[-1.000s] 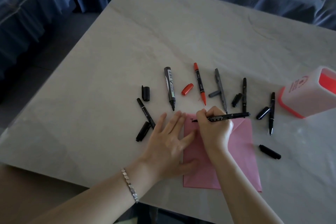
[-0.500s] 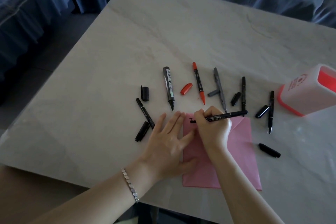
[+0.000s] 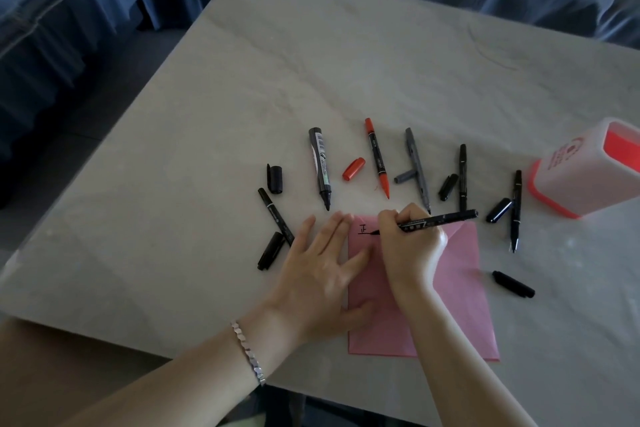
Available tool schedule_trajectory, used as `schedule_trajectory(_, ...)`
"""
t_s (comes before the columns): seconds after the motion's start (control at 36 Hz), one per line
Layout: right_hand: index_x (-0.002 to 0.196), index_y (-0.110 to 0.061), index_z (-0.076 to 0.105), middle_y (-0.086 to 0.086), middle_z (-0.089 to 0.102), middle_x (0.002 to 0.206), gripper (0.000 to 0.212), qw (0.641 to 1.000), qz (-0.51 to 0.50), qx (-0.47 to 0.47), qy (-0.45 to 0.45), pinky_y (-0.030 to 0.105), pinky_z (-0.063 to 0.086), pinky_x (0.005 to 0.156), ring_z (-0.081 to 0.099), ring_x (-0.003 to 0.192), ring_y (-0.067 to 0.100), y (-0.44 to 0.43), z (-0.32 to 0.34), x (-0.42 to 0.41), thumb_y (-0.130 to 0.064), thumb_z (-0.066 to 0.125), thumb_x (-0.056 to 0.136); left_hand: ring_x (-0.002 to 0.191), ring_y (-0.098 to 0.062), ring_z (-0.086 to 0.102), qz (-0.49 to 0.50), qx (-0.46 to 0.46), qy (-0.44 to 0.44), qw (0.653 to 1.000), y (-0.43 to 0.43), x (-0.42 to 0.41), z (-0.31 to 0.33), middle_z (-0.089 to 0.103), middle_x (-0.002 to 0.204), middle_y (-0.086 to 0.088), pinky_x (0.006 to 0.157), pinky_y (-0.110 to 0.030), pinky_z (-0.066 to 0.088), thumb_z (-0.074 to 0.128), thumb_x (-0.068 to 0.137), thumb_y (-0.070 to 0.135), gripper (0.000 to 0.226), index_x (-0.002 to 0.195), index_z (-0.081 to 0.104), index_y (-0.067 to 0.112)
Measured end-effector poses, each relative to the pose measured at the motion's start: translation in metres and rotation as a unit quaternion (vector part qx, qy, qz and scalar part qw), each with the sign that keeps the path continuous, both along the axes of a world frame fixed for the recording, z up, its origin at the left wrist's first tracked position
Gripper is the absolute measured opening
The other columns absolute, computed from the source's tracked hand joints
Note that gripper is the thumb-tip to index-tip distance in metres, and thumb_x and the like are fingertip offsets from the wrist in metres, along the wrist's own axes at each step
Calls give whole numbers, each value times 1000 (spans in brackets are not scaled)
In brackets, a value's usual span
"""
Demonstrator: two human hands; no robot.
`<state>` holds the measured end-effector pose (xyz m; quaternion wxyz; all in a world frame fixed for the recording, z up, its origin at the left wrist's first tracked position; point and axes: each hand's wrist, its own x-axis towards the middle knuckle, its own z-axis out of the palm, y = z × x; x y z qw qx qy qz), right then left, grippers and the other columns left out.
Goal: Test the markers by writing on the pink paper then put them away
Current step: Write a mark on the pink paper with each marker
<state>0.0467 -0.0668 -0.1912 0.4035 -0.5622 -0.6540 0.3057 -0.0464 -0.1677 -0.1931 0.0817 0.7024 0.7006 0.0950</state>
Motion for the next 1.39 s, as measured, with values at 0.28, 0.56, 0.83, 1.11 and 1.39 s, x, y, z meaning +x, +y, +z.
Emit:
schedule_trajectory(0.28, 58, -10, 48, 3, 41, 47, 33, 963, -72, -211, 150, 21, 33, 45, 35, 40, 9, 6, 35, 42, -30, 55, 83, 127, -35, 45, -9, 24, 6, 1000, 0, -1, -5, 51, 132, -22, 102, -52, 23, 44, 71, 62, 57, 111, 54, 22)
schedule_trajectory(0.56, 57, -3, 53, 8, 53, 48, 47, 933, -36, -250, -255, 26, 35, 51, 49, 50, 24, 35, 66, 171, -40, 54, 85, 130, -29, 29, -1, 1, 16, 1000, 0, -2, -2, 48, 136, -19, 104, -50, 21, 45, 70, 64, 67, 120, 59, 22)
schedule_trajectory(0.83, 81, -13, 57, 12, 62, 67, 31, 916, -93, -225, -318, 31, 45, 57, 57, 65, 29, 35, 44, 202, -43, 53, 85, 131, -27, 27, 12, -23, 24, 999, -3, -1, 4, 45, 139, -18, 106, -47, 15, 40, 73, 65, 69, 126, 54, 22)
schedule_trajectory(1.11, 92, -15, 60, 6, 66, 80, 24, 934, -97, -158, -305, 27, 38, 53, 55, 71, 29, 21, 54, 188, -38, 52, 87, 128, -25, 36, 22, 48, -27, 998, -7, -3, 8, 49, 136, -16, 107, -43, 22, 29, 90, 54, 55, 129, 47, 20)
schedule_trajectory(1.39, 83, -19, 63, -10, 55, 64, 11, 952, 129, -91, -263, 23, 39, 53, 52, 59, 14, -10, 78, 68, -28, 56, 86, 120, -31, 48, 258, 127, -55, 956, -41, -66, 18, 53, 130, -15, 101, -43, 34, 36, 89, 28, 44, 123, 51, 5)
